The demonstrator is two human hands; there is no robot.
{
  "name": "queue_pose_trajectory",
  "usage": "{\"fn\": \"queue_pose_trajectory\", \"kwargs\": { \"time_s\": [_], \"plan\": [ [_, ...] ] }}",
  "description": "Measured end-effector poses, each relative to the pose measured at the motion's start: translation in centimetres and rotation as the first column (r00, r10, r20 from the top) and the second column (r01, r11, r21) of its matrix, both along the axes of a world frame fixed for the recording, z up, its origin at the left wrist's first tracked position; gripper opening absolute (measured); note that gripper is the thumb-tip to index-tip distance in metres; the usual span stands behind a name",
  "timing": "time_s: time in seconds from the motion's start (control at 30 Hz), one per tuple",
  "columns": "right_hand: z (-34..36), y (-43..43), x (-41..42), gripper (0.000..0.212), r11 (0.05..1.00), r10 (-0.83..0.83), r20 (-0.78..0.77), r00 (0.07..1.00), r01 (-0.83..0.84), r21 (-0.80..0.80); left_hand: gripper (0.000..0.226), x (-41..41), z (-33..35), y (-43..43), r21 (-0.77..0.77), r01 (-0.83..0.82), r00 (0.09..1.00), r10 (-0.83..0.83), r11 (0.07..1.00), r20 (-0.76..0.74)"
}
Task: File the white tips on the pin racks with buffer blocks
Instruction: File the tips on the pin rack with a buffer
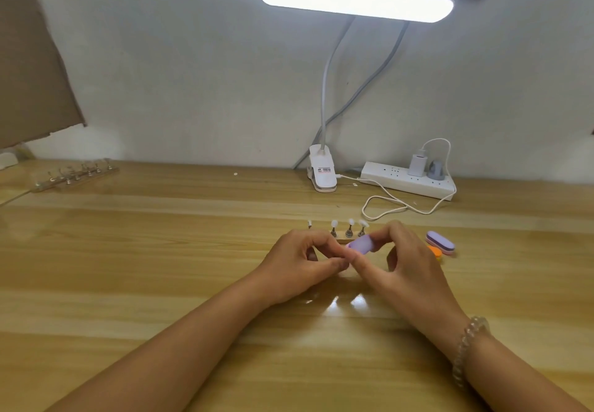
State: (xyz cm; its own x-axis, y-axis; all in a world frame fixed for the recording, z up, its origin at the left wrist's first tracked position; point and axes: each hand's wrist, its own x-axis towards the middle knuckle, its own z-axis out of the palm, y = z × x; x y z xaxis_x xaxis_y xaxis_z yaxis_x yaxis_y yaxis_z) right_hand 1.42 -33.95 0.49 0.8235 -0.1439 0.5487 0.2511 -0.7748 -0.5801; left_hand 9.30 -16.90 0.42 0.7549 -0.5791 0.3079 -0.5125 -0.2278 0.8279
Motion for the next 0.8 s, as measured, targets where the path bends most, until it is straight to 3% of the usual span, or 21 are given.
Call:
{"fn": "queue_pose_trajectory", "kwargs": {
  "time_s": [0.17,0.33,0.47,0.6,0.67,0.73,0.8],
  "plan": [
    [-0.2,0.5,-0.4,0.029,0.99,0.04,-0.025,0.999,-0.043,-0.133,0.03,0.3,-0.2,0.0,0.008,-0.007,1.0,0.007,1.0,0.019],
    [-0.2,-0.5,0.3,0.028,0.999,-0.045,-0.059,0.997,0.045,0.001,0.014,0.3,-0.4,0.0,0.008,0.014,0.999,-0.014,1.0,0.034],
    [-0.6,0.3,-0.2,0.029,0.995,0.023,-0.038,0.999,-0.027,-0.098,0.023,0.6,-0.6,0.1,0.02,0.012,1.0,-0.012,1.0,0.013],
    [-0.3,-0.9,0.7,0.019,0.993,-0.037,-0.047,0.998,0.042,0.112,0.005,0.6,-0.6,0.1,-0.012,0.019,0.999,-0.019,1.0,-0.027],
    [-0.2,-1.5,0.8,0.017,0.969,-0.053,-0.019,0.998,0.056,0.239,0.008,0.6,-0.6,0.0,-0.019,0.024,0.999,-0.024,1.0,-0.036],
    [0.0,-1.0,0.5,0.017,0.974,-0.009,0.024,1.0,0.003,0.227,0.009,0.6,-0.5,0.0,-0.015,0.03,0.999,-0.031,0.999,-0.032],
    [0.0,-0.1,-0.1,0.022,0.991,0.077,0.037,0.996,-0.081,0.106,0.013,0.6,-0.5,0.0,-0.013,0.045,0.999,-0.046,0.999,-0.028]
  ]
}}
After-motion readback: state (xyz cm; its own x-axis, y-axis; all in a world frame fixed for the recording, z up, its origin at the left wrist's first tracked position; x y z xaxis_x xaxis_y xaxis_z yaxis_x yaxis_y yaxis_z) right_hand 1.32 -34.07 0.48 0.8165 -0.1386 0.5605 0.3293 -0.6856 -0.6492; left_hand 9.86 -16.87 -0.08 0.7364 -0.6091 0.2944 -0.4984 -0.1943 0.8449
